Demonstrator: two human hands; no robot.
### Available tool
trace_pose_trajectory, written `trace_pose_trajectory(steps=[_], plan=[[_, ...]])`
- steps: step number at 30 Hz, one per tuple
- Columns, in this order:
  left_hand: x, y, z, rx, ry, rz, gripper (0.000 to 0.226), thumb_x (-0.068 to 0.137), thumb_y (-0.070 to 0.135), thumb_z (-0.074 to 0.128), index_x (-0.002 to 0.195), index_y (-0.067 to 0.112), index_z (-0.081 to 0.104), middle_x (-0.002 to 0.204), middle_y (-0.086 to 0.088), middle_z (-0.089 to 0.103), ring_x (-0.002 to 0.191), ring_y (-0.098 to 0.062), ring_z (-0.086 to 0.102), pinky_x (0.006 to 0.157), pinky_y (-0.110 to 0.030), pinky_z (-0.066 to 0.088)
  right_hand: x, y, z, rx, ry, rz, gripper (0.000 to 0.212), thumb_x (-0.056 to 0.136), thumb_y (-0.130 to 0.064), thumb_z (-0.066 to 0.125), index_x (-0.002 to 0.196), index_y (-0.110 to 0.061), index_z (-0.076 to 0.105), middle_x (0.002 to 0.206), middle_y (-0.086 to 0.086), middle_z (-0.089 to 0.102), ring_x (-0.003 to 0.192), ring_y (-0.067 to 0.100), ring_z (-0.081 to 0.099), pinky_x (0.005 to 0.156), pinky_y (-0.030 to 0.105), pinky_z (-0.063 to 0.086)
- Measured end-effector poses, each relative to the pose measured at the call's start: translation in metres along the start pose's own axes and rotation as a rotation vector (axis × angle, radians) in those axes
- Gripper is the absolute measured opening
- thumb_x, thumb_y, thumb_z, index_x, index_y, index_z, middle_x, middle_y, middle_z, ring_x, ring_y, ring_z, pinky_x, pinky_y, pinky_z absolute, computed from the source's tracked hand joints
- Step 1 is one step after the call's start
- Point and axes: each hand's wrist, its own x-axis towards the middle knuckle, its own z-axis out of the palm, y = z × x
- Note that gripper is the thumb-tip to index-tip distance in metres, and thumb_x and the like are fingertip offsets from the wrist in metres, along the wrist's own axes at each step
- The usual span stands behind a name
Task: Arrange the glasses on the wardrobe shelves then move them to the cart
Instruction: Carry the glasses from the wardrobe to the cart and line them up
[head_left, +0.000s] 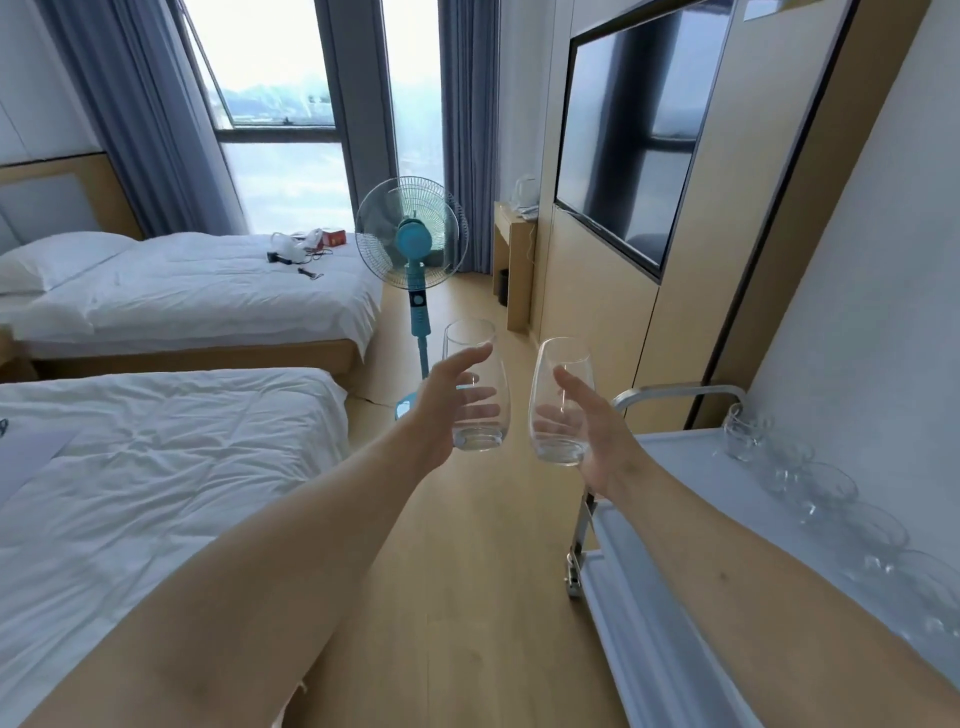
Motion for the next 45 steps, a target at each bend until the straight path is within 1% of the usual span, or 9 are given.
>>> trace_pose_trajectory(steps=[8,12,18,21,24,28,32,39,45], plan=[[0.085,-0.009,0.027,-0.018,-0.032,-0.065,0.086,0.057,0.058,0.081,0.123,0.009,0.057,0.105,-0.012,0.069,0.084,-0.030,0.073,0.080,-0.043,0.059,0.072,0.004,-0.038,0.000,0.008,0.056,0.097,0.058,-0.064,0.083,0.140,-0.021,0.055,0.115,0.014,0.074,0.099,0.029,0.075,0.115,0.058,0.036],[0.126,-0.012,0.036,0.012,-0.038,-0.080,0.071,0.070,0.056,0.080,0.119,0.010,0.059,0.108,-0.014,0.071,0.090,-0.032,0.075,0.083,-0.045,0.061,0.101,0.009,-0.052,0.021,0.048,0.053,0.096,0.061,-0.064,0.081,0.143,-0.021,0.054,0.115,0.014,0.073,0.097,0.028,0.075,0.114,0.056,0.038],[0.189,-0.012,0.051,0.076,-0.138,-0.140,0.087,0.054,0.061,0.079,0.123,0.012,0.058,0.108,-0.011,0.072,0.088,-0.030,0.076,0.078,-0.041,0.060,0.142,0.018,-0.061,0.079,0.180,0.076,0.083,0.063,-0.061,0.086,0.128,-0.017,0.060,0.116,0.017,0.072,0.099,0.032,0.073,0.107,0.053,0.048],[0.231,-0.017,0.053,0.094,-0.206,-0.172,0.087,0.053,0.060,0.082,0.121,0.011,0.058,0.106,-0.012,0.073,0.082,-0.028,0.077,0.072,-0.040,0.061,0.167,0.025,-0.064,0.129,0.259,0.103,0.060,0.069,-0.058,0.084,0.109,-0.019,0.063,0.097,0.010,0.071,0.077,0.025,0.070,0.084,0.045,0.056],[0.273,-0.023,0.050,0.105,-0.269,-0.224,0.085,0.056,0.057,0.086,0.119,0.008,0.059,0.096,-0.010,0.074,0.072,-0.026,0.074,0.067,-0.036,0.059,0.192,0.030,-0.061,0.208,0.320,0.139,0.039,0.079,-0.055,0.080,0.089,-0.026,0.057,0.072,-0.002,0.053,0.058,0.015,0.054,0.056,0.030,0.045],[0.325,-0.029,0.048,0.120,-0.354,-0.301,0.089,0.053,0.057,0.088,0.120,0.006,0.059,0.089,-0.008,0.069,0.067,-0.025,0.068,0.063,-0.033,0.058,0.219,0.043,-0.056,0.276,0.456,0.164,0.041,0.079,-0.052,0.081,0.093,-0.021,0.058,0.073,0.001,0.053,0.057,0.016,0.051,0.043,0.026,0.042],[0.368,-0.042,0.042,0.162,-0.435,-0.376,0.091,0.047,0.057,0.090,0.115,0.005,0.060,0.084,-0.007,0.072,0.066,-0.024,0.070,0.059,-0.033,0.057,0.234,0.058,-0.054,0.362,0.505,0.188,0.044,0.081,-0.051,0.080,0.079,-0.017,0.052,0.070,0.003,0.040,0.046,0.015,0.036,0.035,0.023,0.030],[0.413,-0.087,0.033,0.283,-0.534,-0.520,0.080,0.055,0.059,0.087,0.111,0.008,0.063,0.082,-0.007,0.072,0.065,-0.025,0.070,0.070,-0.037,0.054,0.237,0.100,-0.057,0.347,0.678,0.267,0.050,0.082,-0.049,0.079,0.108,-0.012,0.058,0.092,0.010,0.047,0.056,0.016,0.048,0.035,0.023,0.031],[0.413,-0.134,0.040,0.339,-0.563,-0.665,0.105,0.056,0.056,0.090,0.138,0.002,0.052,0.064,-0.002,0.067,0.057,-0.025,0.068,0.054,-0.032,0.053,0.225,0.152,-0.069,0.313,0.861,0.350,0.060,0.077,-0.048,0.083,0.118,-0.008,0.065,0.101,0.015,0.065,0.074,0.028,0.062,0.045,0.028,0.044]])
